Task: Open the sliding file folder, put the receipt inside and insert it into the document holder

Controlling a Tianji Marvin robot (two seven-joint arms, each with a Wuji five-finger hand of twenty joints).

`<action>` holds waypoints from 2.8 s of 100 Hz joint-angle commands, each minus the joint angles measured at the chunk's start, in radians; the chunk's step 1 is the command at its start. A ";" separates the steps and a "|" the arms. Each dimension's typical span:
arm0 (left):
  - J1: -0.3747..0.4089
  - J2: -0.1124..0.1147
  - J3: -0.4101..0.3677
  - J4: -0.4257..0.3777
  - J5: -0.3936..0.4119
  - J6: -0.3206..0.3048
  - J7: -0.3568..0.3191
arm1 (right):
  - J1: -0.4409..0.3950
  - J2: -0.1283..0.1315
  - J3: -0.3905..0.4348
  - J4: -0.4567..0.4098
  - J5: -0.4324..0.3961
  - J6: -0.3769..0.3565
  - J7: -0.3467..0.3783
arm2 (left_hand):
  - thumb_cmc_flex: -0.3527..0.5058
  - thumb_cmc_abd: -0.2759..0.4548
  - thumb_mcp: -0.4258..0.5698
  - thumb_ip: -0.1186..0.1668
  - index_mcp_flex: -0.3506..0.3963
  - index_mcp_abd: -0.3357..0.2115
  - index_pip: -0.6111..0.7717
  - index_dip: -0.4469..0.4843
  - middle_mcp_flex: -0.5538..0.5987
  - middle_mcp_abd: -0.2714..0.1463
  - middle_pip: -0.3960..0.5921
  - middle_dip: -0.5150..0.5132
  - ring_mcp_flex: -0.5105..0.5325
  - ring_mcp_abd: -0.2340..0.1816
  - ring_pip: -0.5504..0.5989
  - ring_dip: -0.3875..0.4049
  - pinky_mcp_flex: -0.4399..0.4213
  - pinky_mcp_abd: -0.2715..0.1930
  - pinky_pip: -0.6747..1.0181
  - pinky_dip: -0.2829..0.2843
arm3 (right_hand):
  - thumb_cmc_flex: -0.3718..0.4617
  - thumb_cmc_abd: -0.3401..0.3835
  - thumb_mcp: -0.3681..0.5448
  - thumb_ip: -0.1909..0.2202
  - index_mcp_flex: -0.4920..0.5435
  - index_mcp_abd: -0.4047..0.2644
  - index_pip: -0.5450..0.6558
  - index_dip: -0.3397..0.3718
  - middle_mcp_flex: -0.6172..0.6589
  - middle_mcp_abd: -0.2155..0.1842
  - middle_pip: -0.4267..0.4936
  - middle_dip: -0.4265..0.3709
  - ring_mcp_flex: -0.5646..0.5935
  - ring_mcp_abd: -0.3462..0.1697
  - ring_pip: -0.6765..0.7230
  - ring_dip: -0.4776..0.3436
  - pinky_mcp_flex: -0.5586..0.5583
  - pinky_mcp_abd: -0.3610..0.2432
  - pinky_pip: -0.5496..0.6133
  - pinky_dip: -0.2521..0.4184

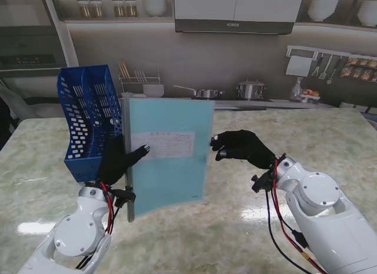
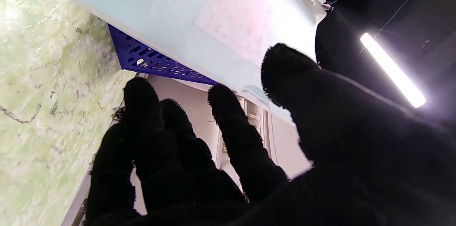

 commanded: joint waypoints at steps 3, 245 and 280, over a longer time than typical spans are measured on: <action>0.020 0.002 -0.020 -0.030 0.022 -0.003 0.021 | -0.018 -0.004 0.003 0.012 -0.002 0.011 -0.002 | 0.105 0.053 0.177 0.113 0.059 0.080 0.083 0.002 0.055 -0.059 0.051 -0.022 0.084 0.069 0.090 -0.023 0.057 -0.484 0.187 -0.002 | -0.028 -0.046 0.027 0.013 -0.035 0.007 -0.021 -0.004 -0.027 0.036 -0.028 -0.024 -0.057 0.106 -0.084 -0.029 -0.019 0.000 -0.070 -0.048; 0.094 -0.078 -0.295 -0.055 0.710 0.142 0.777 | -0.087 -0.021 0.039 0.057 0.011 0.089 -0.051 | 0.095 0.050 0.203 0.077 0.034 0.125 0.092 -0.015 0.080 -0.096 0.080 -0.116 0.122 0.013 0.110 -0.104 0.059 -0.524 0.187 0.004 | -0.026 -0.051 0.024 0.013 -0.032 -0.042 -0.028 -0.029 -0.033 0.020 -0.087 -0.059 -0.153 0.116 -0.241 -0.086 0.045 0.084 -0.831 0.323; 0.013 -0.080 -0.247 0.031 0.719 0.186 0.815 | -0.080 -0.023 0.039 0.069 0.016 0.094 -0.047 | 0.113 0.117 0.097 0.022 -0.016 0.046 0.063 0.052 0.018 -0.139 0.026 -0.070 0.005 -0.004 0.018 -0.094 0.039 -0.405 0.087 -0.068 | -0.025 -0.054 0.024 0.013 -0.026 -0.051 -0.024 -0.027 -0.029 0.019 -0.085 -0.058 -0.149 0.115 -0.239 -0.086 0.048 0.082 -0.832 0.324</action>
